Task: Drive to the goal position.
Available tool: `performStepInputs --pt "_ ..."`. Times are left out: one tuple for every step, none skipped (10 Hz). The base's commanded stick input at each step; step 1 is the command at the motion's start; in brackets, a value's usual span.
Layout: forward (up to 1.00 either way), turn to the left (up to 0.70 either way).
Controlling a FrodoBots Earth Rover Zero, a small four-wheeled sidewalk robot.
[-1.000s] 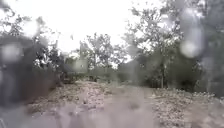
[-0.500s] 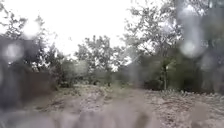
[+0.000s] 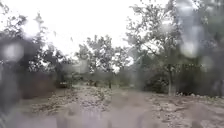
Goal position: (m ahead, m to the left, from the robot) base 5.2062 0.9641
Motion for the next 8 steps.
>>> performStepInputs --pt "0.7 0.0" --pt "0.7 0.0" --pt "0.7 0.0" --pt "0.7 0.0" --pt "0.7 0.0" --pt "0.7 0.0" --pt "0.7 0.0" --pt "0.7 0.0"
